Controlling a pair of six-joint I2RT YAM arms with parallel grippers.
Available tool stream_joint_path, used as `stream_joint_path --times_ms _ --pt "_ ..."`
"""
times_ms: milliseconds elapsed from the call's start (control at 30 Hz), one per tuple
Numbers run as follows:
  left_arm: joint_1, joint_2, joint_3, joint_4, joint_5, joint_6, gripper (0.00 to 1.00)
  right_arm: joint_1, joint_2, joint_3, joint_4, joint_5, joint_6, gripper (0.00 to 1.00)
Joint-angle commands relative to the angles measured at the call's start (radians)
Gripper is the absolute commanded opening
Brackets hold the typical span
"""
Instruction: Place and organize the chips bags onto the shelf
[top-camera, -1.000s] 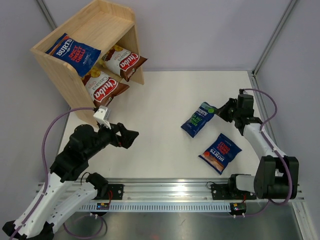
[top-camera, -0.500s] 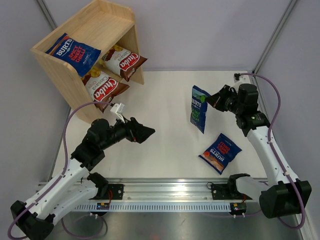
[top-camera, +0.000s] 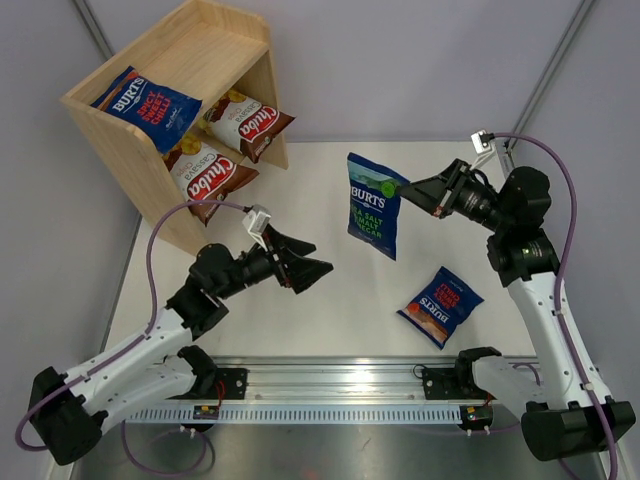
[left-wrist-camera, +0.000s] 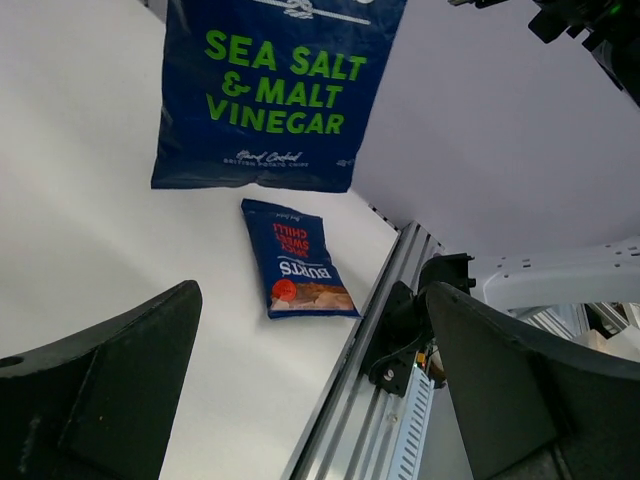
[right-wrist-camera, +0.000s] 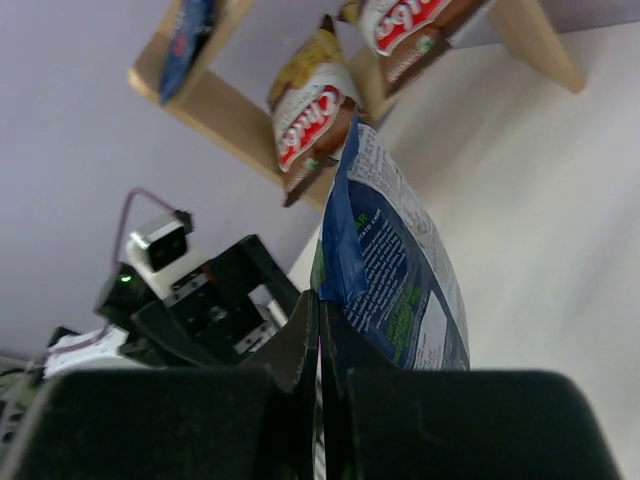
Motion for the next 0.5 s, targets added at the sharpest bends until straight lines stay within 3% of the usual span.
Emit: stream_joint_path --times_ms 0,167,467 --pt "-0.007 0.047 0.006 0.170 0.001 0.040 0.99 0.011 -0.031 0.042 0.204 -0.165 0.169 0.00" --pt "-0.012 0.104 0.053 0.224 0.036 0.068 0.99 0.024 -0.059 0.019 0.334 -0.234 0.292 0.00" --pt "-0.027 0.214 0.115 0.375 0.140 0.125 0.99 0.049 -0.093 0.047 0.317 -0.272 0.344 0.00"
